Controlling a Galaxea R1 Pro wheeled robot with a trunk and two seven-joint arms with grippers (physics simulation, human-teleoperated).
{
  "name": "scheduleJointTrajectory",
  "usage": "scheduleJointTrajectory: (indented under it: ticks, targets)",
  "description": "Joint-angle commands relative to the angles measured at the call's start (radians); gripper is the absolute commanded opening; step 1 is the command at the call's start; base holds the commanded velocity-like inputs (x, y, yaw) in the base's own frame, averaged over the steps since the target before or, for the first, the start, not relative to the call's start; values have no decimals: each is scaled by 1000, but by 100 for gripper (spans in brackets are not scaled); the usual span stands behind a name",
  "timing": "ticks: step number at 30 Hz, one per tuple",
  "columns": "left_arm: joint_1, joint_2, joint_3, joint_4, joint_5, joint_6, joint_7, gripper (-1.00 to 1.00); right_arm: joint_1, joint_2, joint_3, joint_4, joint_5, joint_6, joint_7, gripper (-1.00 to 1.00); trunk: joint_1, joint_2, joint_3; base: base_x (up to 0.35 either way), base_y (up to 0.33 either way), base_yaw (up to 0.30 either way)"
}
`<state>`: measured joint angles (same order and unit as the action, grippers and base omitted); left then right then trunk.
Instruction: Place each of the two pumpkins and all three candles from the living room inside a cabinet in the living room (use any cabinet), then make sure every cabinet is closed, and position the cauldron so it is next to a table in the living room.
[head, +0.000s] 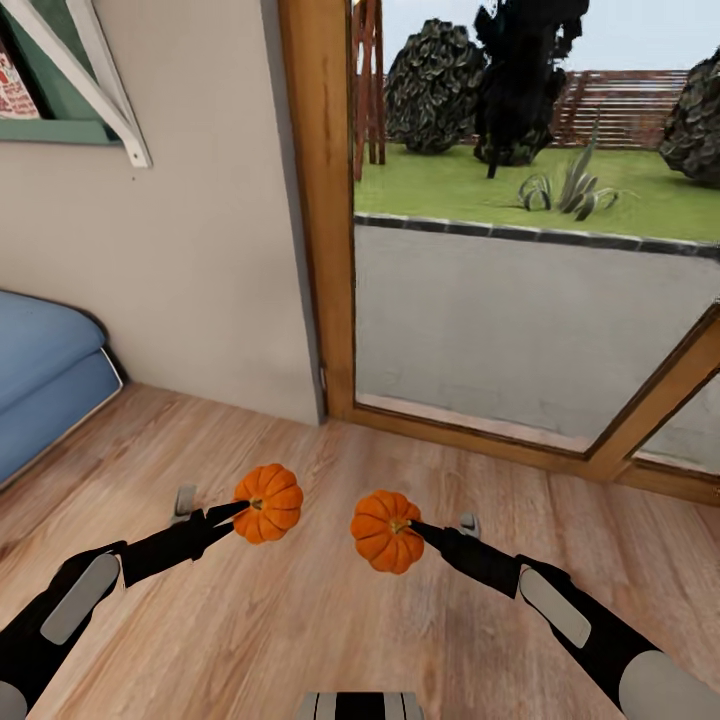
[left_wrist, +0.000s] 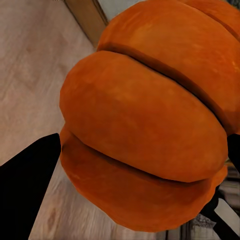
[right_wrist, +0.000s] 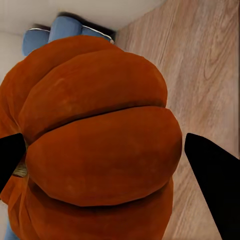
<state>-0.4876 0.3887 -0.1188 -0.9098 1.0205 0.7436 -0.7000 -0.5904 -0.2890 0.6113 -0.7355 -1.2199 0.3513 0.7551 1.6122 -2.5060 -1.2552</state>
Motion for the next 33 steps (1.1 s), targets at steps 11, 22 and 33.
scheduleJointTrajectory:
  ticks: [11, 22, 33]
  targets:
    - [0, 1, -2, 1, 7, 6, 0, -100, -2, -1, 4, 1, -10, 6, 0, -100, -5, 2, 38, 0, 0, -111]
    - [0, 1, -2, 1, 7, 6, 0, -100, -1, -1, 4, 2, -10, 6, -1, -100, -6, 3, 43, 0, 0, -259]
    - [0, -1, -2, 1, 7, 6, 0, -100, -1, 0, 4, 42, -10, 5, 4, -100, -6, 3, 39, 0, 0, -269]
